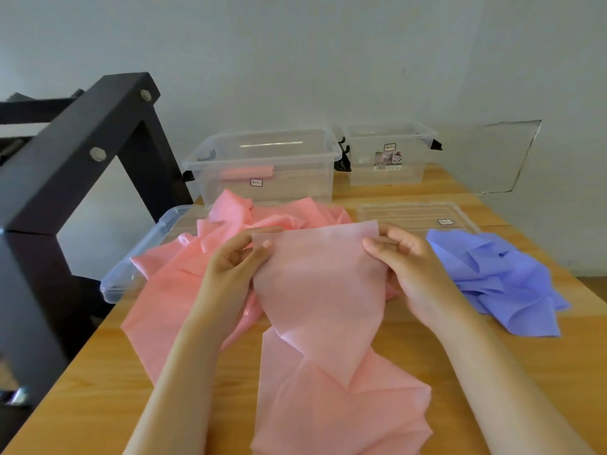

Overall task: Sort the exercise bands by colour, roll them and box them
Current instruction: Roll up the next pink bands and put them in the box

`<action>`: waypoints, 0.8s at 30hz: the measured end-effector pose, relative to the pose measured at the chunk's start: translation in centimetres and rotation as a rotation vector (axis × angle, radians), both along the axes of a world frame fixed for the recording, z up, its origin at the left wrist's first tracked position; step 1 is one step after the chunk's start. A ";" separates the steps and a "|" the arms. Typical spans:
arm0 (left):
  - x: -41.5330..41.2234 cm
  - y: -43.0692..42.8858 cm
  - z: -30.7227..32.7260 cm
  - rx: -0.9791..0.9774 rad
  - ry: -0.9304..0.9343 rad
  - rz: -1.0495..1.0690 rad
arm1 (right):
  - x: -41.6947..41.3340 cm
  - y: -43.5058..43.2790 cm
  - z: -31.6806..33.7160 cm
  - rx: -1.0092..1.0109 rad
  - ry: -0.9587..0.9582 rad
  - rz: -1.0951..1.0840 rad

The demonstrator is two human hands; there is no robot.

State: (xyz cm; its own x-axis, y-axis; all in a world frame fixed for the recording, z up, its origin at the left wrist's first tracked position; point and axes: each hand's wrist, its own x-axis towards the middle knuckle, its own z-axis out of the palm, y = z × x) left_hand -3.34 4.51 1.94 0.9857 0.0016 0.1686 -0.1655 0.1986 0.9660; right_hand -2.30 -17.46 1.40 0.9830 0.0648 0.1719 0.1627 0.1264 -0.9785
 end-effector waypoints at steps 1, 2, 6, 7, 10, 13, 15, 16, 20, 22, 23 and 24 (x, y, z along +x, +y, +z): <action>0.0 0.1 -0.1 -0.015 -0.008 -0.007 | 0.0 -0.1 0.1 0.021 0.004 0.009; 0.0 0.3 -0.1 -0.024 -0.016 -0.016 | -0.1 -0.2 0.2 0.035 0.013 0.015; 0.1 1.0 -0.5 -0.009 -0.047 -0.042 | 0.1 -0.4 0.2 0.144 0.024 0.035; 0.0 1.2 -0.6 -0.013 -0.044 -0.049 | 0.3 -0.4 0.1 0.175 0.020 0.040; -0.2 1.3 -0.6 -0.049 -0.037 -0.066 | 0.3 -0.3 0.1 0.176 0.016 0.048; -0.3 1.4 -0.4 -0.121 -0.031 -0.087 | 0.5 -0.4 -0.2 0.148 0.000 0.064; -0.3 1.4 -0.2 -0.126 -0.048 -0.090 | 0.7 -0.4 -0.5 0.018 -0.037 0.071; -0.2 1.5 -0.3 -0.088 -0.065 -0.076 | 0.8 -0.4 -0.7 -0.098 -0.056 0.053; 0.2 2.2 -0.9 0.172 -0.141 0.004 | 1.2 0.2 -1.0 -0.393 -0.134 -0.060; 0.2 2.3 -1.0 0.239 -0.154 0.059 | 1.3 0.4 -1.0 -0.427 -0.153 -0.102; 0.2 2.3 -1.1 0.272 -0.169 0.086 | 1.4 0.3 -1.0 -0.434 -0.156 -0.119; 0.2 2.1 -1.1 0.313 -0.188 0.111 | 1.4 0.2 -1.0 -0.432 -0.148 -0.125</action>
